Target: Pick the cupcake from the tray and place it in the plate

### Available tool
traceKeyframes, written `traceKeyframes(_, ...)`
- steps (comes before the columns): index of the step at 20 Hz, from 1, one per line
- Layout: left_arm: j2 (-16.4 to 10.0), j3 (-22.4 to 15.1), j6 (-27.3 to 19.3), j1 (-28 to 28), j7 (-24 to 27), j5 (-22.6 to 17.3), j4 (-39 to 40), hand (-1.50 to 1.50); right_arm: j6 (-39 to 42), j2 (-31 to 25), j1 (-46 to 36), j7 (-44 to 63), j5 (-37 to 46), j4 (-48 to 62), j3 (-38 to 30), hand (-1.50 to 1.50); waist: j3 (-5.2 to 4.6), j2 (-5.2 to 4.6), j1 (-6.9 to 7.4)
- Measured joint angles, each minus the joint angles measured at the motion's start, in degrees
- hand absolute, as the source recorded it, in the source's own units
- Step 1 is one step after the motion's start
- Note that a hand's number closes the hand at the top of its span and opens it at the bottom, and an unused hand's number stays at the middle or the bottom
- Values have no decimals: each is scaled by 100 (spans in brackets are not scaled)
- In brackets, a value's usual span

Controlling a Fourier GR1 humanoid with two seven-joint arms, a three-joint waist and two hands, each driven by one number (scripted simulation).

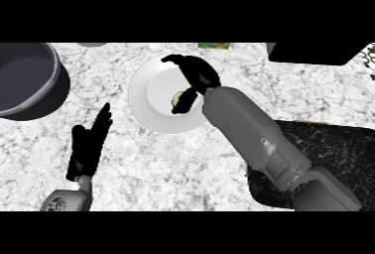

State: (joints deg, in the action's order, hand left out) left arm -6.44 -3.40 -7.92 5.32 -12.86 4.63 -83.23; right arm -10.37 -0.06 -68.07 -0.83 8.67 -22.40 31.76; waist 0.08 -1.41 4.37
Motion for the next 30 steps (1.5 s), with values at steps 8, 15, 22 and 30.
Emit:
traceKeyframes(8,27,18,-31,-163,55,5,-2,0,141,-38,269,-1375,-1259,-77,-1389,-150,1,17,-109)
traceKeyframes(15,-12,82,-16,-170,-7,4,-67,0,806,-59,279,-2305,-1522,588,-1905,-150,-5,39,-160)
traceKeyframes(22,-1,118,12,-58,-70,-3,-66,0,956,-6,299,-3008,-1514,1017,-1944,-150,-5,36,-121)
traceKeyframes(30,30,103,69,-84,72,23,33,0,535,5,303,-2983,-1536,1178,-1693,-150,-6,33,-44)
